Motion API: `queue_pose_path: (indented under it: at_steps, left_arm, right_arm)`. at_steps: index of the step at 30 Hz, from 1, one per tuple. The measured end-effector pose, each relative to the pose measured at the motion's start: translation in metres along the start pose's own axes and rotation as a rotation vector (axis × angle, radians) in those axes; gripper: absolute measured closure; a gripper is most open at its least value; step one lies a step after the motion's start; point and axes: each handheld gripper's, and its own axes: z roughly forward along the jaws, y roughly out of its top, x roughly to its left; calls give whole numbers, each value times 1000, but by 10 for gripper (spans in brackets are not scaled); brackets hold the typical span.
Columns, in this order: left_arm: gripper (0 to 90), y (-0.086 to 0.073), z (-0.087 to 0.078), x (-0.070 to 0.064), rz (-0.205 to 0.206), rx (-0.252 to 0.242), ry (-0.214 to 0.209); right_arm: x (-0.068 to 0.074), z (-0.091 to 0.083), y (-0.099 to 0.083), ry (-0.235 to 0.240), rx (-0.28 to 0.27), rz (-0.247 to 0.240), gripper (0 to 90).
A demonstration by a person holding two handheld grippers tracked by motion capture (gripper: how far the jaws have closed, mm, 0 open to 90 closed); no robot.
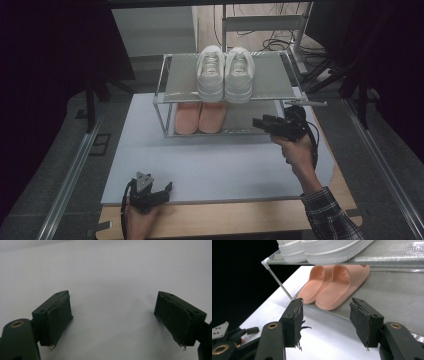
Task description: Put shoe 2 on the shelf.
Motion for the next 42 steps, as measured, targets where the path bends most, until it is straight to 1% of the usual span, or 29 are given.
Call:
queue_pose_path:
  at_steps: [3,4,9,15,20,24,25,31,34,37,38,41,42]
  left_arm:
    - [140,0,0,0,0,-1,1]
    - [140,0,0,0,0,-1,1]
    - [140,0,0,0,3,0,0]
    - [140,0,0,0,4,0,0]
    - [140,0,0,0,4,0,0]
    - [140,0,0,0,3,-1,1]
    - [140,0,0,0,3,-1,1]
    - [140,0,0,0,3,0,0]
    - [140,0,0,0,3,0,0]
    - [140,0,0,0,0,-3,1]
    - [141,0,0,0,0,-3,2]
    - [141,0,0,0,0,-2,2]
    - [141,0,0,0,-3,-3,3]
  right_arm:
    - [0,-2,-2,-5,7,-6,425]
    - [-1,-2,-3,0,4,-12,420]
    - [-3,-8,-9,-17,-1,-25,389]
    - [-6,-12,-15,-20,2,-37,364]
    - [-9,-15,-24,-23,17,-50,320]
    - [-12,-19,-29,-49,25,-61,297]
    - [-12,-19,-29,-49,25,-61,297]
    - [-19,-29,-38,-82,28,-76,249]
    - [-20,-32,-41,-89,30,-79,244]
    - [-21,-36,-46,-104,38,-96,221]
    - [-21,-38,-49,-108,48,-111,219]
    - [-21,-40,-51,-114,56,-117,212]
    - [-21,-41,-53,-118,57,-126,210]
